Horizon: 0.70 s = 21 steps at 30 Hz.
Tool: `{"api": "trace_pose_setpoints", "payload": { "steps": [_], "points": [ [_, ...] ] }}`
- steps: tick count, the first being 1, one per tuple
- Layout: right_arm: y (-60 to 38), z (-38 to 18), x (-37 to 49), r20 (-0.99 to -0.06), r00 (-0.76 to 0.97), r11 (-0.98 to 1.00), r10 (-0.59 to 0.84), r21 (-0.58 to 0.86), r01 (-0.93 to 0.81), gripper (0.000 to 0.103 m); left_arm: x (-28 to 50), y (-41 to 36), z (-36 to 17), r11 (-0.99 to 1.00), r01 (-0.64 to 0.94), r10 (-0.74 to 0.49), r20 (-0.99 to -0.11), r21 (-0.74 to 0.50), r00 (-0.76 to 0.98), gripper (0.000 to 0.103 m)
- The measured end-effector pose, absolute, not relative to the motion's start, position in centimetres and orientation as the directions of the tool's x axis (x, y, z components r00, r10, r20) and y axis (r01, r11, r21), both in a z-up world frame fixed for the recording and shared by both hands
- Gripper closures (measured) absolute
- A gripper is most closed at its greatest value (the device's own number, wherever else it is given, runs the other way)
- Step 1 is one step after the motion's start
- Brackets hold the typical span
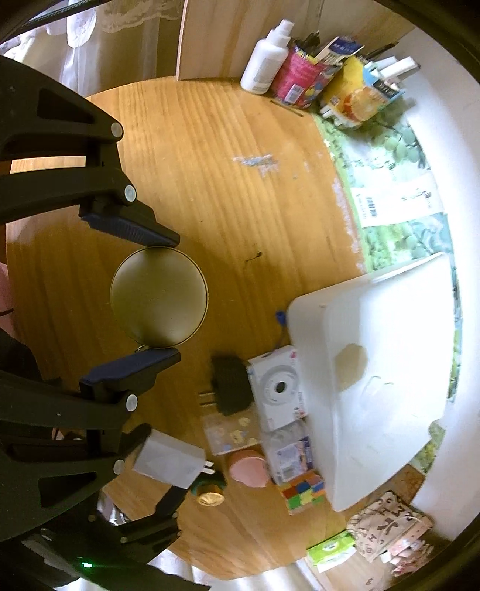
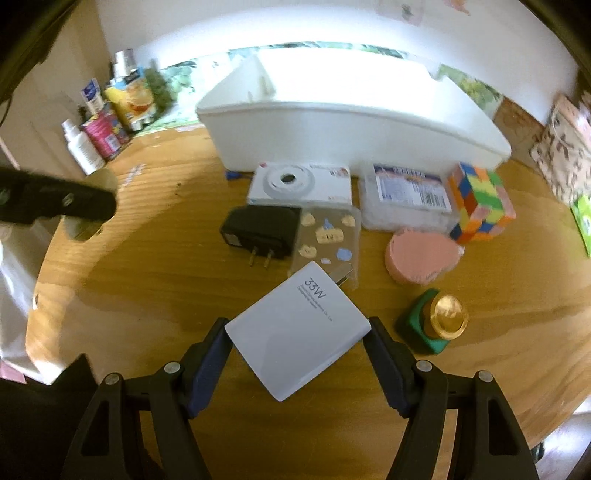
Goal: Organize rigid objects
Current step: 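Lift the gold compact and white charger and carry them over the bin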
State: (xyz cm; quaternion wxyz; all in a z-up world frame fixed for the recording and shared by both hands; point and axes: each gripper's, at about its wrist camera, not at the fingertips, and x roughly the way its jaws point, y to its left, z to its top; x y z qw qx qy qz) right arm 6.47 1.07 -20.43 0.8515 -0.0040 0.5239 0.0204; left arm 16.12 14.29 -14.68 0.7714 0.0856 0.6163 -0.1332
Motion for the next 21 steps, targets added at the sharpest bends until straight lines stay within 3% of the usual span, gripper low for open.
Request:
{"api": "trace_pose_setpoints", "payload": {
  "steps": [21],
  "points": [
    [-1.0, -11.4, 9.0, -0.795, 0.587, 0.954, 0.151, -0.038, -0.297, 0.030, 19.4, 10.2, -9.1, 0.981, 0.194, -0.064, -0.934, 0.005, 0.350, 0.044]
  ]
}}
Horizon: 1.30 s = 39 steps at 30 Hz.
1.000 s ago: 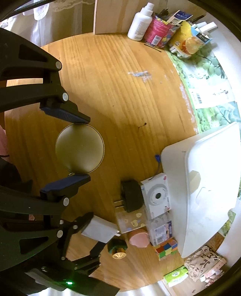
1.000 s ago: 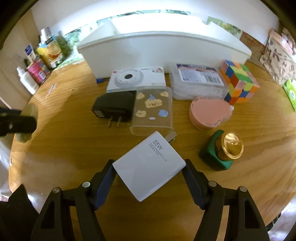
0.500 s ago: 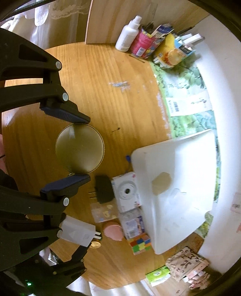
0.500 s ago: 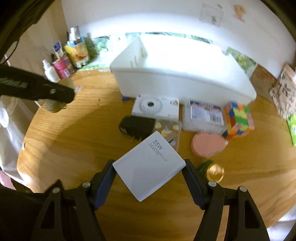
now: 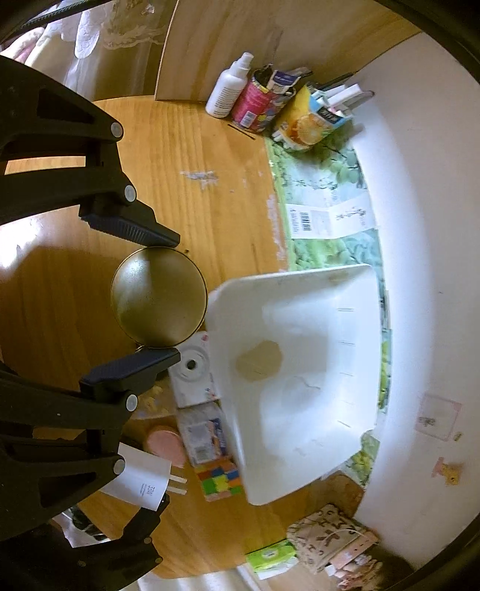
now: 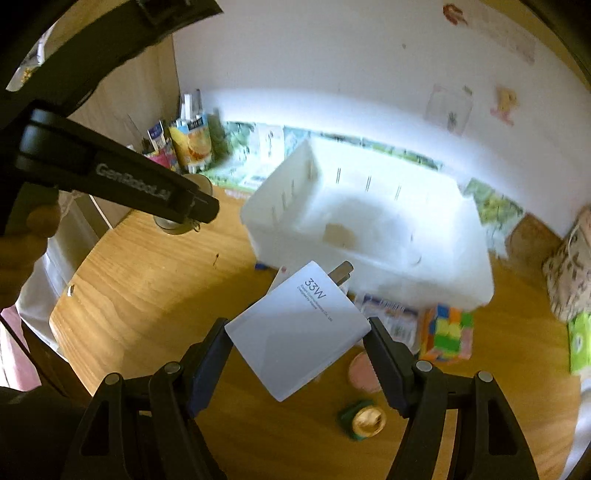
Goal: Organize rigid objects
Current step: 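Lift the gold compact and white charger and carry them over the bin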
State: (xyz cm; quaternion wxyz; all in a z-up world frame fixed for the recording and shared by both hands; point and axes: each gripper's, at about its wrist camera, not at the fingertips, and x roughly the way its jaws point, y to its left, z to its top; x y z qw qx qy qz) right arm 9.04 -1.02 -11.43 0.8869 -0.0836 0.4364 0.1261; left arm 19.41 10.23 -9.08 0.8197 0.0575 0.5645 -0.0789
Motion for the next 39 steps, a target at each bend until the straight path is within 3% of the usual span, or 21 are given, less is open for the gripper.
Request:
{"api": "trace_pose_setpoints", "payload": {
  "steps": [23, 32, 39],
  "points": [
    [-7.5, -9.1, 12.7, -0.645, 0.709, 0.896, 0.286, -0.082, -0.436, 0.030, 22.6, 5.0, -7.4, 0.996, 0.077, -0.078, -0.873, -0.046, 0.481, 0.044],
    [-9.2, -10.7, 15.1, -0.593, 0.730, 0.895, 0.339, -0.037, -0.445, 0.030, 23.6, 4.8, -7.9, 0.989, 0.058, -0.146, -0.818, -0.137, 0.556, 0.044],
    [-10.8, -12.5, 17.4, -0.608, 0.714, 0.917, 0.348, 0.061, -0.395, 0.030, 24.5, 4.4, -9.1, 0.987, 0.014, -0.134, -0.781, -0.158, 0.611, 0.044]
  ]
}}
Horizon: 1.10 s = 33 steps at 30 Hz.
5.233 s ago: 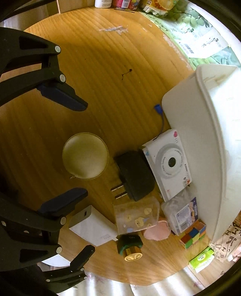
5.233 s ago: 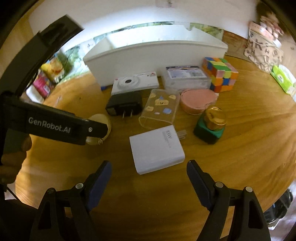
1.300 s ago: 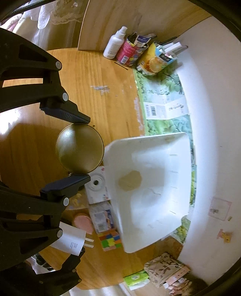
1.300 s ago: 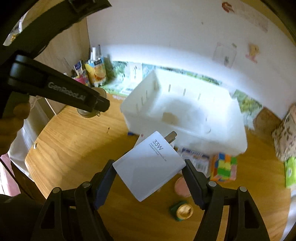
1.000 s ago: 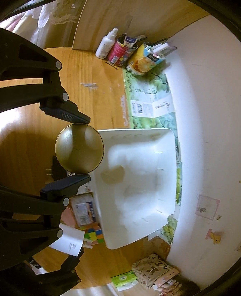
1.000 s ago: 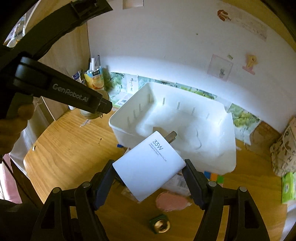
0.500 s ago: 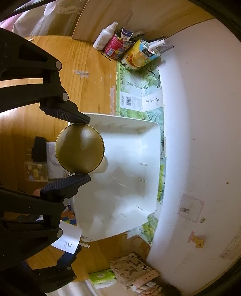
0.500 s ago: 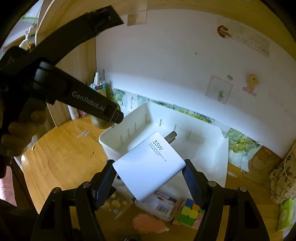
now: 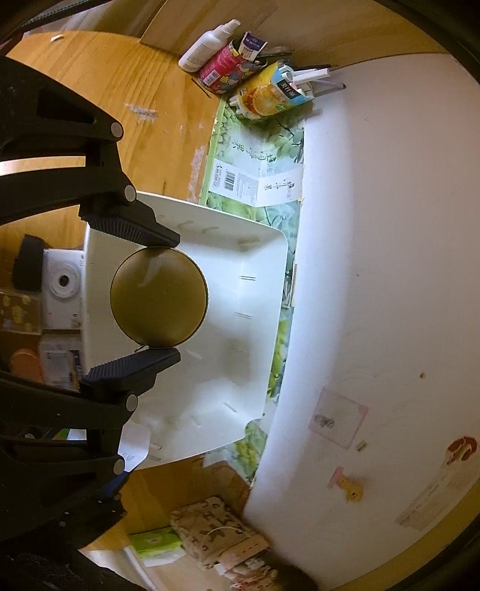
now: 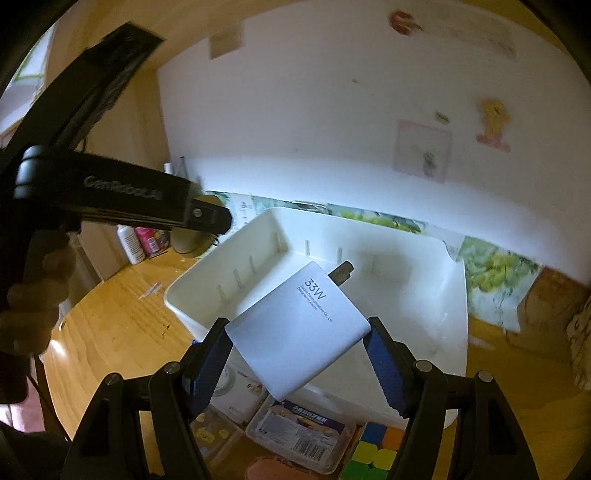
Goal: Organize rigid objects
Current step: 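Lift the gold compact and white charger and carry them over the bin, then open both tools to drop the compact and charger into the bin, then withdraw both tools from the bin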
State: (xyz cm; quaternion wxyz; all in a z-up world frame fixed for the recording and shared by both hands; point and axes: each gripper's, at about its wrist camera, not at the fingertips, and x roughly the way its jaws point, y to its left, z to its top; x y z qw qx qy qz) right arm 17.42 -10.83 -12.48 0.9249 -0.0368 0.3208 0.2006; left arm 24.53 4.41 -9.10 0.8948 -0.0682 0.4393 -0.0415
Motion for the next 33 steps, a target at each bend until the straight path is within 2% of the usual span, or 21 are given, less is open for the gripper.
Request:
{"api": "trace_pose_setpoints", "payload": {
  "steps": [13, 18, 20, 22, 33],
  "points": [
    [-15.0, -15.6, 19.8, -0.662, 0.682, 0.949, 0.311, 0.175, -0.264, 0.030, 26.8, 2.5, -11.0, 0.990, -0.007, -0.108, -0.804, -0.139, 0.584, 0.044],
    [-15.9, -16.0, 20.3, -0.669, 0.657, 0.937, 0.348, 0.241, -0.252, 0.029, 27.4, 1.6, -11.6, 0.992, 0.015, -0.113, -0.836, -0.124, 0.536, 0.043],
    [-15.8, -15.9, 20.1, -0.662, 0.656, 0.932, 0.362, 0.246, -0.266, 0.024, 27.4, 1.3, -11.6, 0.993, 0.016, -0.105, -0.839, -0.113, 0.534, 0.037],
    [-15.4, -15.7, 20.0, -0.659, 0.658, 0.930, 0.365, 0.234, -0.281, 0.024, 27.3, 1.2, -11.3, 0.995, 0.017, -0.094, -0.831, -0.101, 0.548, 0.024],
    [-14.9, -14.2, 18.8, -0.641, 0.678, 0.931, 0.361, 0.208, -0.299, 0.023, 25.8, 1.5, -9.2, 0.999, 0.012, -0.048, -0.798, -0.051, 0.600, 0.023]
  ]
}}
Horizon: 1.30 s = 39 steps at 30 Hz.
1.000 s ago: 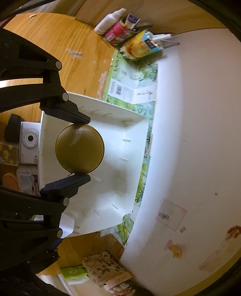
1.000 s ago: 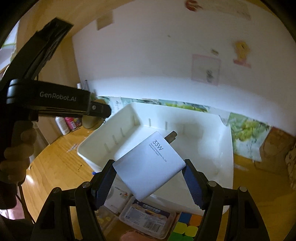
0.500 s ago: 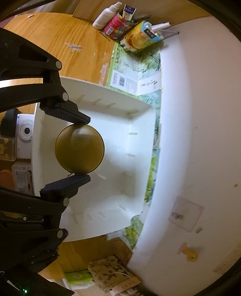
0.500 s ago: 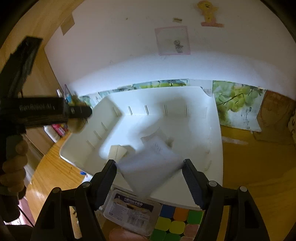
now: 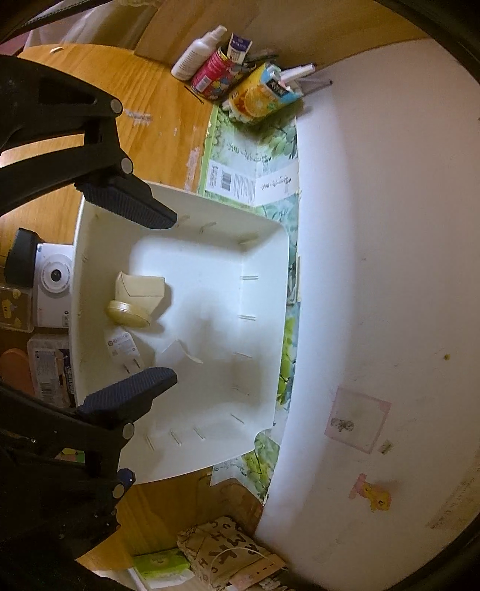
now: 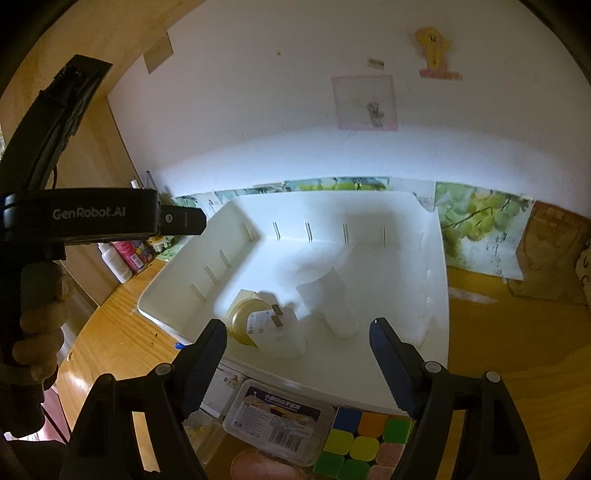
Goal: Organize rigid objects
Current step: 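Withdraw both tools from the bin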
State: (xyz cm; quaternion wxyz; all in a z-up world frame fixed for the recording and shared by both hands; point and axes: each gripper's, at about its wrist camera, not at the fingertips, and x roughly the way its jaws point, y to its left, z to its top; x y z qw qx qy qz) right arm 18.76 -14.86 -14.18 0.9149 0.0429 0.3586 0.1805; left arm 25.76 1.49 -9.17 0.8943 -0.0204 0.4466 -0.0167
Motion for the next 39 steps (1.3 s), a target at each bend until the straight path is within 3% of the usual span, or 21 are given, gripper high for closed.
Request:
{"api": "trace_pose_setpoints", "payload": {
  "steps": [13, 25, 39],
  "points": [
    [-13.6, -9.8, 14.5, -0.567, 0.773, 0.956, 0.285, 0.104, -0.276, 0.023, 19.9, 3.3, -3.8, 0.994, 0.017, -0.081, -0.648, -0.105, 0.758, 0.023],
    [-12.9, -6.4, 9.2, -0.481, 0.860, 0.982, 0.169, 0.006, -0.190, 0.021, 14.5, 5.8, -2.7, 0.991, 0.036, -0.104, -0.574, -0.129, 0.812, 0.020],
    [-9.7, -7.4, 3.2, -0.508, 0.856, 0.992, 0.097, -0.015, -0.122, 0.021, 9.3, 10.2, -4.7, 0.985, 0.044, -0.139, -0.607, -0.168, 0.783, 0.020]
  ]
}}
